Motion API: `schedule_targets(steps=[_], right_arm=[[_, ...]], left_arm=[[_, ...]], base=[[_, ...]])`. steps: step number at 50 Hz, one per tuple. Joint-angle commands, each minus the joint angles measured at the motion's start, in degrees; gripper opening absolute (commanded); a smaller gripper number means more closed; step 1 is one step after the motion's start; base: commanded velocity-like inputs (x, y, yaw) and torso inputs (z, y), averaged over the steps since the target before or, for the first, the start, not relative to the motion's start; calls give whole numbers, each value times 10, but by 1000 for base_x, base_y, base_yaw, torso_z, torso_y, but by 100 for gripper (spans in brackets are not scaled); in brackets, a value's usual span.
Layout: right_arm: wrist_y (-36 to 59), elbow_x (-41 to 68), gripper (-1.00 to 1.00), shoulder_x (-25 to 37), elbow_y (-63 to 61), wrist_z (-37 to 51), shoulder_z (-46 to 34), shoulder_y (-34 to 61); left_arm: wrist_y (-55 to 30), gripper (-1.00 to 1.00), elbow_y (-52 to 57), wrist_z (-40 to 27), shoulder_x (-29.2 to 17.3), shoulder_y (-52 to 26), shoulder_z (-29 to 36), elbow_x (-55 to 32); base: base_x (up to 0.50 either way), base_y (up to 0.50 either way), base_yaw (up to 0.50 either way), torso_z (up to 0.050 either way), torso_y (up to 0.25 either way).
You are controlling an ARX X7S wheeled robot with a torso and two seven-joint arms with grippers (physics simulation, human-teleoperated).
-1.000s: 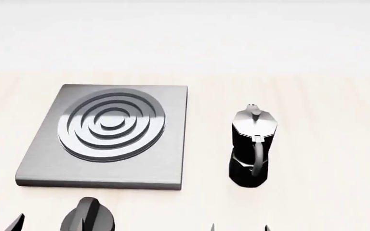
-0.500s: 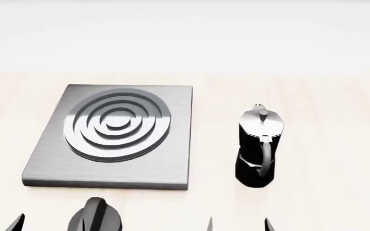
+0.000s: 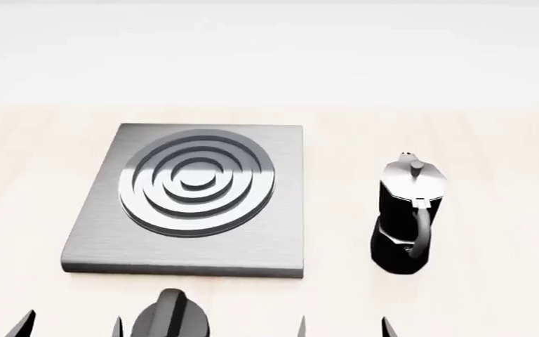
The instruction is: Put the moka pot on the stove.
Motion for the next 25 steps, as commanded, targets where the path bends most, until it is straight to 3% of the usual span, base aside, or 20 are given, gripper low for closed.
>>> schedule_targets(steps=[1, 25], right_arm=[[-3, -10, 100, -6, 0, -8, 4, -1], [-7, -8, 100, -4, 7, -4, -5, 3]], left_arm=[[-12, 100, 5, 7, 5, 1, -8, -5], [-12, 100, 3, 2, -1, -2, -1, -12]], base=[[0, 117, 0, 0, 0], [0, 118, 0, 0, 0]])
